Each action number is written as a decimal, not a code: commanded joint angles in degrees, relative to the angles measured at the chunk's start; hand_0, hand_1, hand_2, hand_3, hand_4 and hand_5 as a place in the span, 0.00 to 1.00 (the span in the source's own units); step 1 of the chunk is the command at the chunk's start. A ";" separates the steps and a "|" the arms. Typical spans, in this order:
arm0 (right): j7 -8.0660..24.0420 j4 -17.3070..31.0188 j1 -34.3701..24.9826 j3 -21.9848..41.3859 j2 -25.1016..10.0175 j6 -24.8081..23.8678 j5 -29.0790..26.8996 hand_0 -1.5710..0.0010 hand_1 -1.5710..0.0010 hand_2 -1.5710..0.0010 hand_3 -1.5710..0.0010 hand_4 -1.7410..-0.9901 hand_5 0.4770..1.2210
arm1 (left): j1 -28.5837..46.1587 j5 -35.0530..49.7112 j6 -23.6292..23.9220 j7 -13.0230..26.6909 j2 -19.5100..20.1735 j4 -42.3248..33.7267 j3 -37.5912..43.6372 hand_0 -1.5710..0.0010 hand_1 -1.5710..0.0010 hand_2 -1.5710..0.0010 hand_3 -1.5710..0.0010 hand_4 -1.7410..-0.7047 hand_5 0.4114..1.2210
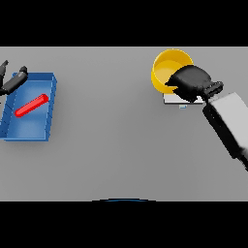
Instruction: Pick up the red beaker and tilt it to pour out 1 green nut into yellow bowl. Pick up the yellow bowl and place it on the metallic measuring scale.
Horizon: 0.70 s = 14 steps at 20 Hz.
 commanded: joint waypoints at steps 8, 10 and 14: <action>-0.67 13.65 -1.65 -2.27 1.67 -5.70 0.55 0.00 0.00 0.07 0.19 0.00 1.00 | -0.12 -0.29 1.18 -1.10 0.85 2.13 -0.38 1.00 1.00 1.00 1.00 0.98 0.37; -1.21 16.65 -3.03 -3.25 1.90 -5.57 -0.15 0.00 0.00 0.08 0.16 0.00 1.00 | -0.57 -0.42 0.80 -0.51 1.02 1.95 -0.66 1.00 1.00 1.00 1.00 0.98 0.37; -2.40 21.02 -3.57 -3.91 3.17 -5.73 -0.98 0.01 0.00 0.11 0.10 0.00 1.00 | -0.40 -0.57 0.11 -0.57 1.09 1.91 -0.53 1.00 1.00 1.00 1.00 0.98 0.37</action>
